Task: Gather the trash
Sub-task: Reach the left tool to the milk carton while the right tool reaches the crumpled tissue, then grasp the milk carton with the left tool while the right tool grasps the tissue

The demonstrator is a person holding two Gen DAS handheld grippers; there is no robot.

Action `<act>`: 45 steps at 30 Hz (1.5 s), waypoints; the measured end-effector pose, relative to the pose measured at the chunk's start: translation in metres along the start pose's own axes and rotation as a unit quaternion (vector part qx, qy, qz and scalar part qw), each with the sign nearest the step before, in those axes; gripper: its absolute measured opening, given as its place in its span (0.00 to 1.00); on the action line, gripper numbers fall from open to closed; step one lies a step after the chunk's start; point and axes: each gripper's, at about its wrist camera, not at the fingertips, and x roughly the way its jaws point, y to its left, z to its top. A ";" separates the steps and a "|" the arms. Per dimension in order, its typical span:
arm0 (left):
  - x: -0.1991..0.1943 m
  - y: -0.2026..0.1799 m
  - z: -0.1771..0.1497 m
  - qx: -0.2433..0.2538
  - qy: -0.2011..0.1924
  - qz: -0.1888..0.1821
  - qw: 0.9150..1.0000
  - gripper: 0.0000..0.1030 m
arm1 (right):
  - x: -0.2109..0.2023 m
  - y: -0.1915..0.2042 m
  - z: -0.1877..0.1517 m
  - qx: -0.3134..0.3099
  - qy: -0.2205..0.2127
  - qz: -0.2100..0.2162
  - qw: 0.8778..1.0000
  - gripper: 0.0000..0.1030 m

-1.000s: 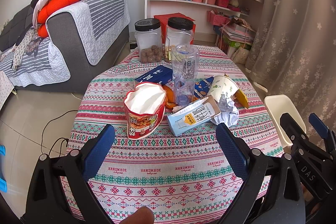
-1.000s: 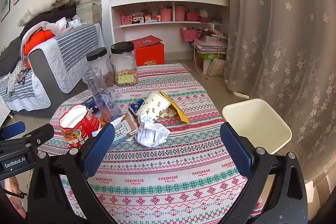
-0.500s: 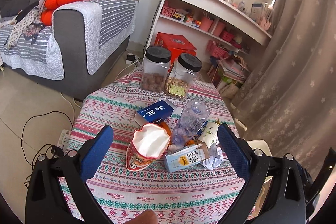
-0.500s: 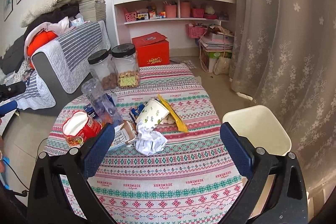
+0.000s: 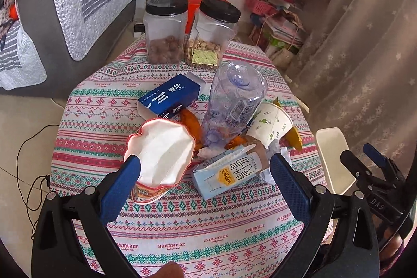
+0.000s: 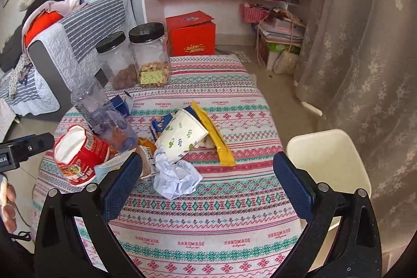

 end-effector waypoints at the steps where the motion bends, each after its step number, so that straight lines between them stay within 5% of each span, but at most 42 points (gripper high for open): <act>1: 0.004 -0.003 0.003 0.000 -0.003 0.002 1.000 0.94 | 0.000 0.001 0.000 -0.004 -0.002 -0.009 1.000 0.94; 8: 0.033 -0.033 0.027 0.012 -0.003 0.008 1.000 0.94 | 0.012 -0.014 0.005 -0.009 0.010 -0.045 0.999 0.94; 16: 0.077 -0.037 0.047 0.001 0.001 0.066 0.998 0.94 | 0.028 -0.017 0.011 0.005 0.024 -0.041 0.999 0.93; 25: 0.095 -0.052 0.028 0.011 0.033 0.072 0.997 0.94 | 0.040 -0.023 0.006 0.007 0.049 -0.036 0.998 0.93; 29: 0.077 -0.057 0.009 0.067 0.051 0.072 0.994 0.94 | 0.033 -0.040 0.003 0.026 0.053 -0.022 0.998 0.93; 36: 0.094 -0.072 -0.020 0.211 0.114 0.083 0.967 0.94 | 0.023 -0.049 -0.003 0.017 0.052 -0.009 0.998 0.93; 38: 0.106 -0.085 -0.025 0.257 0.102 0.108 0.955 0.94 | 0.023 -0.051 -0.005 0.020 0.056 -0.008 0.998 0.93; 43: 0.133 -0.102 -0.032 0.296 0.140 0.103 0.939 0.94 | 0.033 -0.054 -0.007 0.022 0.071 -0.009 0.997 0.93; 45: 0.143 -0.108 -0.040 0.334 0.136 0.130 0.924 0.94 | 0.036 -0.053 -0.007 0.019 0.076 -0.005 0.997 0.93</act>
